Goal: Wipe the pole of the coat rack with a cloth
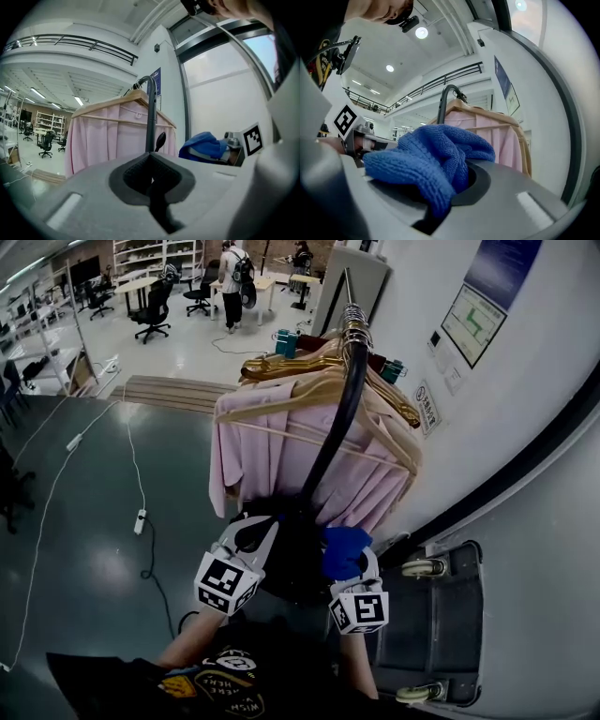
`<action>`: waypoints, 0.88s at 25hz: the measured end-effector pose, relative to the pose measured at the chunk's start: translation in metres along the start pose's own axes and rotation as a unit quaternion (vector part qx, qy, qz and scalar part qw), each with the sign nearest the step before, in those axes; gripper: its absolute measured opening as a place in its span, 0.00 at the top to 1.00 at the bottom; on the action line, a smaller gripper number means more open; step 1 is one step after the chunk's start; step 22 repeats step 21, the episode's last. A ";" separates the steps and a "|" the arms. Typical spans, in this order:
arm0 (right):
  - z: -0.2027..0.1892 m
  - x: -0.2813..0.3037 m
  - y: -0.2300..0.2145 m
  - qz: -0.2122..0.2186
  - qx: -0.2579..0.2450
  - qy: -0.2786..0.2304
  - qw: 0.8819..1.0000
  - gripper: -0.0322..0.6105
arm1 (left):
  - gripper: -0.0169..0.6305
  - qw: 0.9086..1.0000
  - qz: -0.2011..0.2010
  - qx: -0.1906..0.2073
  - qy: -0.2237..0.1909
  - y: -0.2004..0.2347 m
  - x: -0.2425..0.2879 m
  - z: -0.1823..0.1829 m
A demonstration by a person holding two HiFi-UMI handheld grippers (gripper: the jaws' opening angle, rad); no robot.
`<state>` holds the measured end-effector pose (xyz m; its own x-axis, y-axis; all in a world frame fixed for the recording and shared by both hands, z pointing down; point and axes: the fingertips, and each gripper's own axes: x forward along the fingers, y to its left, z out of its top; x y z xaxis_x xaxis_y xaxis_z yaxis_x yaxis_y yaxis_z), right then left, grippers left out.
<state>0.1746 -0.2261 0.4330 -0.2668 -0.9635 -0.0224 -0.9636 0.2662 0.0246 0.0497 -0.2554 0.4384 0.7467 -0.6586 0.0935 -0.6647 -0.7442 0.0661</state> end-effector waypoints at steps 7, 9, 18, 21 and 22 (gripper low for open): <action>-0.003 -0.012 0.001 -0.007 0.002 0.007 1.000 0.92 | 0.97 1.000 -0.006 -0.020 0.000 -0.013 -0.005 -0.002; -0.005 -0.014 0.002 -0.007 0.007 0.009 1.000 0.92 | 0.97 1.000 -0.008 -0.026 -0.001 -0.016 -0.008 -0.002; -0.010 -0.017 0.004 -0.001 0.022 0.017 1.000 0.92 | 0.97 0.999 -0.007 -0.032 0.006 -0.019 -0.007 -0.003; -0.013 -0.018 0.002 -0.002 0.033 0.018 0.999 0.92 | 0.97 0.999 -0.012 -0.030 0.005 -0.020 -0.005 -0.004; -0.013 -0.018 0.002 -0.002 0.033 0.018 0.999 0.92 | 0.97 0.999 -0.012 -0.030 0.005 -0.020 -0.005 -0.004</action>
